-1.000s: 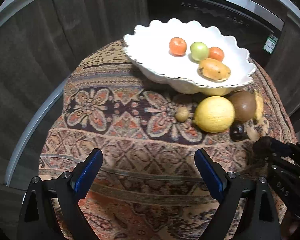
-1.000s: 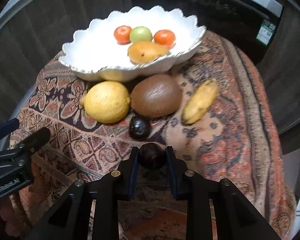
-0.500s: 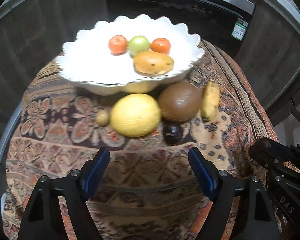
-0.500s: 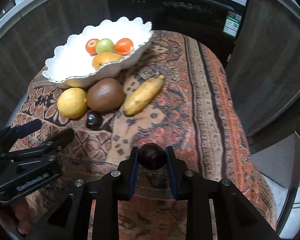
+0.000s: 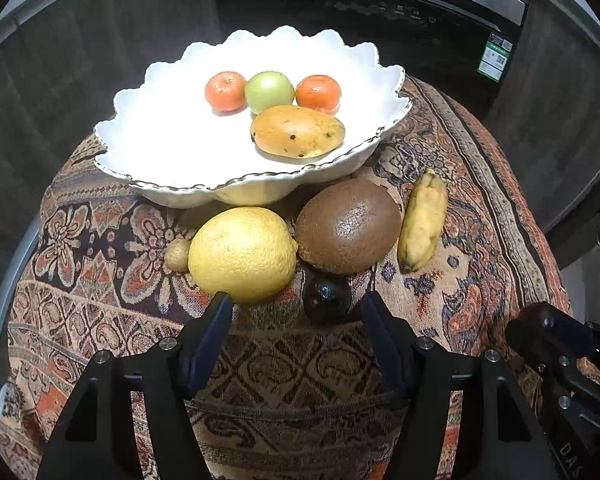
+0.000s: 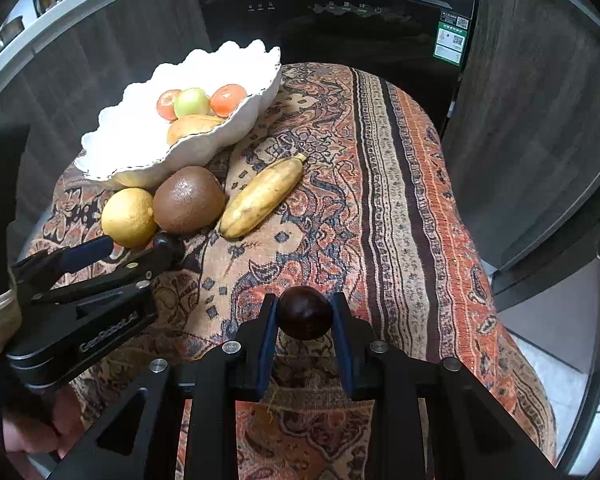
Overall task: Organize fruits
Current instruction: 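Close the right tool on a dark plum, then reach the left tool to the other dark plum while the right tool holds its plum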
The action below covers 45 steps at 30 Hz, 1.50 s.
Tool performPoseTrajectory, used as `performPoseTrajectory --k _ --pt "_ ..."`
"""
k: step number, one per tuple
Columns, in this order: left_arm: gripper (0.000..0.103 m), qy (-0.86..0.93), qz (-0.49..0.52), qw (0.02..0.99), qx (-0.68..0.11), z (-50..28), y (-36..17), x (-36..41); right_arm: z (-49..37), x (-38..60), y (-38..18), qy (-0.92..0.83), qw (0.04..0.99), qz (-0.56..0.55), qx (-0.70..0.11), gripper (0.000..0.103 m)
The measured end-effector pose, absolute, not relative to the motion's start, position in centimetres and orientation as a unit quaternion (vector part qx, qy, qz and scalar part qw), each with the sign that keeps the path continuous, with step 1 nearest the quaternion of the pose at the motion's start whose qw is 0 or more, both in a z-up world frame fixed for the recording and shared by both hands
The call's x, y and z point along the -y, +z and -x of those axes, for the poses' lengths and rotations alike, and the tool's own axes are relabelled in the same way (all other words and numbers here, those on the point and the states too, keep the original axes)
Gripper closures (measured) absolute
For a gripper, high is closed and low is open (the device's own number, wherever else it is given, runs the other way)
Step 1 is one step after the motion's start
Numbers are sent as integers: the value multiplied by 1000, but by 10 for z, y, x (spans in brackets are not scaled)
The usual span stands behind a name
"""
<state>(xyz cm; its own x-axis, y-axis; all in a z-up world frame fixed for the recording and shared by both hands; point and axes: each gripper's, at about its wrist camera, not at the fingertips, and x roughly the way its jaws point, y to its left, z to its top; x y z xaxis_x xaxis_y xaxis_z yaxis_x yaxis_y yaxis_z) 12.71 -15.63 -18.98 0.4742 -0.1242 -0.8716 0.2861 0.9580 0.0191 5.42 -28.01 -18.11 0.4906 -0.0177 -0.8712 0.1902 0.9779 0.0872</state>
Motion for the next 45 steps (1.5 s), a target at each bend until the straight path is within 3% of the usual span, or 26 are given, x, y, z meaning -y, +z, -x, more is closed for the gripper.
performPoseTrajectory --k 4,7,20,22,24,26,34,38,41,45 --pt "39 -115 -84 854 -500 -125 -191 158 -54 288 -183 -62 859 -95 -499 76" --pt "48 -118 -81 848 -510 -126 -195 160 -54 293 -186 -65 858 -101 -499 75" --pt "51 -115 -74 842 -522 -134 -210 172 -52 301 -198 -67 852 -119 -506 75" --pt "54 -110 -71 843 -521 -137 -211 171 -52 302 -199 -68 851 -120 -507 75" --pt "67 -107 -67 846 -518 -138 -212 170 -53 302 -199 -68 851 -120 -508 75" --pt "70 -108 -68 847 -516 -139 -212 169 -53 301 -199 -67 850 -120 -508 75" --pt "75 -124 -67 848 -511 -126 -204 157 -51 300 -199 -68 850 -118 -509 75" --pt "82 -129 -60 842 -520 -116 -202 146 -51 296 -198 -68 851 -115 -509 75" --pt "93 -131 -61 840 -523 -109 -203 141 -52 292 -197 -66 851 -111 -509 75" --pt "93 -131 -57 836 -530 -105 -205 135 -51 285 -196 -61 853 -103 -509 75"
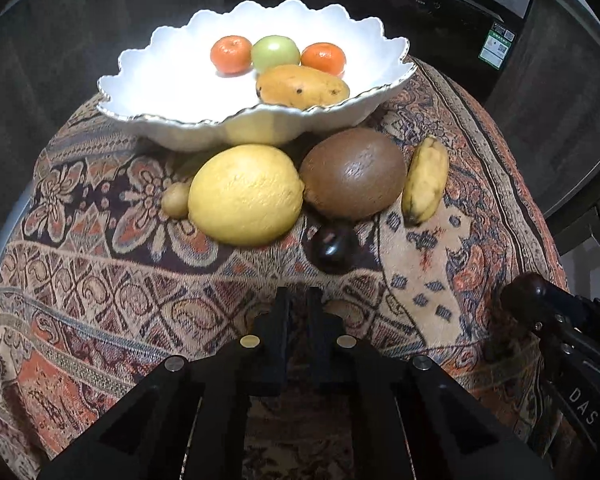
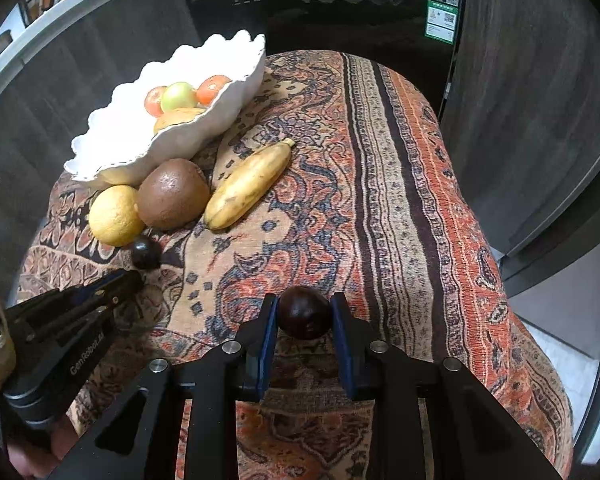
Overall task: Organize fruits
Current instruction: 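Reach the left tool to the other dark plum while the right tool holds its plum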
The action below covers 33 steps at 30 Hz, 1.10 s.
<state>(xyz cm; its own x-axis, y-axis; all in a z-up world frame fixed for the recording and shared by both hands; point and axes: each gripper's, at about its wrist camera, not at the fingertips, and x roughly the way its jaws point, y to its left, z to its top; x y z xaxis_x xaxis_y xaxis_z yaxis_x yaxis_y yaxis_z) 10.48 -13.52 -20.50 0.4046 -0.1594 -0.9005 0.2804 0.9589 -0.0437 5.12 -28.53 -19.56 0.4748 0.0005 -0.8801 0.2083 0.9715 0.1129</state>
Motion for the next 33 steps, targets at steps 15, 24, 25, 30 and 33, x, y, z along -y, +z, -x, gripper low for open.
performPoseTrajectory --k 15,24,25,30,33 --pt "73 -134 -21 846 -516 -118 -201 148 -49 292 -196 -67 851 -111 -509 75" --pt "73 -114 -17 856 -504 -132 -208 159 -51 298 -202 -66 849 -120 -510 75" --pt "73 -113 -17 856 -504 -132 -208 159 -51 299 -203 -66 849 -121 -510 75" --pt "73 -109 -14 854 -508 -136 -212 162 -52 299 -206 -65 847 -122 -513 75" --pt "73 -107 -25 857 -504 -135 -213 164 -52 299 -208 -66 846 -123 -515 75"
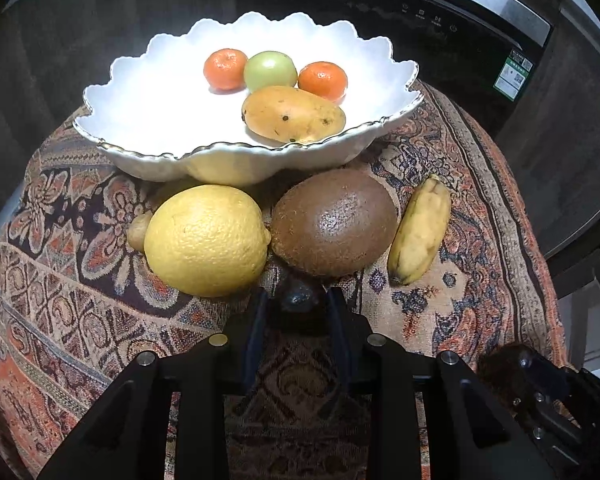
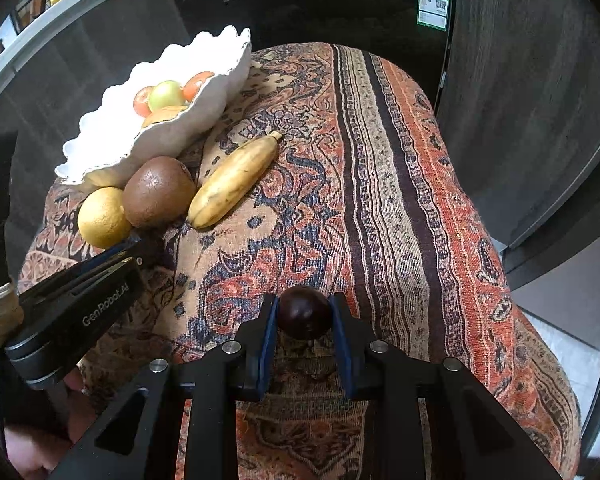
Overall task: Organize fruits
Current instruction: 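Reach the left tool to the other dark plum while the right tool holds its plum, then close the left tool on the second dark plum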
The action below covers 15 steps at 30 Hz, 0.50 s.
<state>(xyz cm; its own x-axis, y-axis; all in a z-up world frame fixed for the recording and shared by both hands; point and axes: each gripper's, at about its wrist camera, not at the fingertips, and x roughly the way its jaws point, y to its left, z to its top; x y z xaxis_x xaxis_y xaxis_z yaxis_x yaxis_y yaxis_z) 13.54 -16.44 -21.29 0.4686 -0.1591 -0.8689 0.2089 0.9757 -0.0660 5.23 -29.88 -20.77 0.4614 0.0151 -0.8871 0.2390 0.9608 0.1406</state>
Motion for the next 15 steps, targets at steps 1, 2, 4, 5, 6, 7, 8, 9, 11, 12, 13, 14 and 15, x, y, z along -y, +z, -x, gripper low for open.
performPoseTrajectory --k 1,2,4,5,6,7,8,9,11,12,13,14,15 --pt "74 -109 -27 856 -504 -135 -213 164 -52 299 -208 -66 845 -124 -515 75" --pt "74 -109 -28 856 -504 -134 -213 163 -52 299 -208 -67 845 -124 -515 75" --pt "74 -111 -30 855 -506 -133 -212 162 -52 299 -208 -67 845 -125 -515 75" --pt "74 -112 -30 854 -507 -131 -211 160 -51 299 -207 -68 845 -125 -515 75" --pt "74 -113 -31 853 -508 -128 -210 158 -51 299 -206 -68 846 -125 -515 75" --pt "74 -115 -33 853 -508 -125 -209 156 -51 299 -206 -69 846 -124 -514 75" --pt "74 -116 -34 852 -509 -122 -208 153 -51 298 -205 -69 846 -123 -514 75" --pt "74 -117 -36 852 -509 -119 -207 150 -51 297 -204 -68 847 -122 -514 75" --pt "74 -119 -37 851 -509 -114 -203 144 -51 294 -202 -68 847 -119 -513 75" --pt "74 -119 -38 852 -508 -111 -201 141 -52 293 -201 -67 848 -117 -513 75" --pt "74 -120 -38 852 -508 -110 -199 138 -52 291 -200 -66 848 -115 -513 75" --pt "74 -120 -38 853 -507 -109 -196 134 -52 288 -199 -65 849 -113 -513 75" --pt "74 -120 -37 853 -506 -108 -194 131 -53 286 -197 -64 849 -111 -512 75"
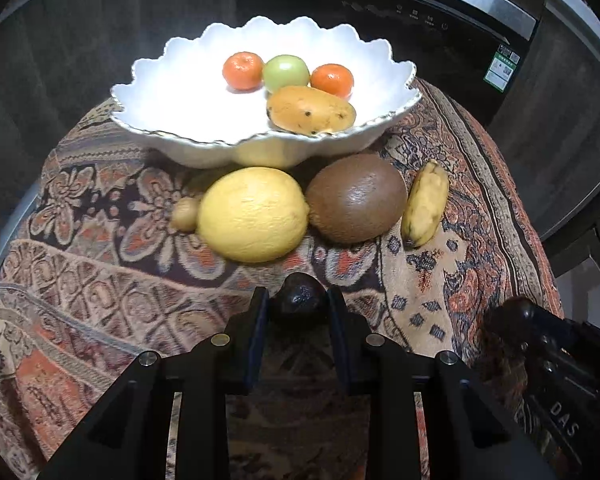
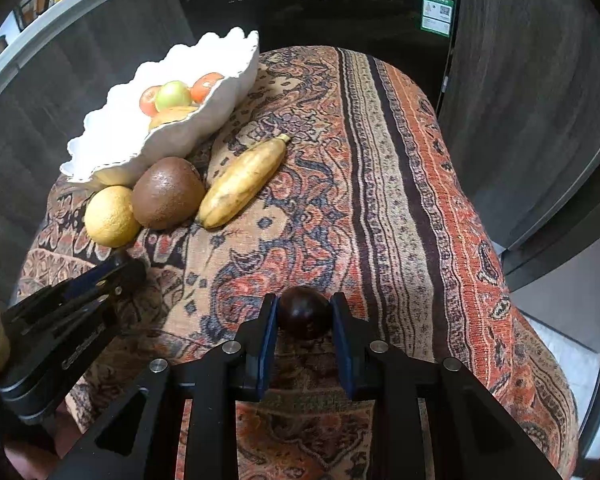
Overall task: Organize fruits
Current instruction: 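Close the left tool on the second dark plum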
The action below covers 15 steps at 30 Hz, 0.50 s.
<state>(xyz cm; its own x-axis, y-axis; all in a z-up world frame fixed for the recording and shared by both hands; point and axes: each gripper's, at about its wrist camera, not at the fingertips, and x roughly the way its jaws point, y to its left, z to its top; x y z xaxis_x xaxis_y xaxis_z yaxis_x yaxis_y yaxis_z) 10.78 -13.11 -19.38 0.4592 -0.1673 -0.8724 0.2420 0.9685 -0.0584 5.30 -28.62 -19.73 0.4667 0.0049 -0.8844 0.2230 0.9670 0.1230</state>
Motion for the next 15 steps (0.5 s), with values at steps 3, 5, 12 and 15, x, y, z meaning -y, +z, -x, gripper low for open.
performPoseTrajectory --k 3,5,12,15 --pt "74 -118 -32 857 -501 -108 -185 121 -56 279 -192 -61 851 -105 -511 75" --pt "74 -118 -29 861 -495 -109 -177 115 -58 272 -187 -57 853 -100 -509 76" --pt "74 -124 -30 870 -477 -120 -151 91 -74 252 -168 -44 863 -79 -497 76" --pt "74 -125 -31 874 -469 -129 -143 83 -84 243 -158 -39 868 -68 -490 76"
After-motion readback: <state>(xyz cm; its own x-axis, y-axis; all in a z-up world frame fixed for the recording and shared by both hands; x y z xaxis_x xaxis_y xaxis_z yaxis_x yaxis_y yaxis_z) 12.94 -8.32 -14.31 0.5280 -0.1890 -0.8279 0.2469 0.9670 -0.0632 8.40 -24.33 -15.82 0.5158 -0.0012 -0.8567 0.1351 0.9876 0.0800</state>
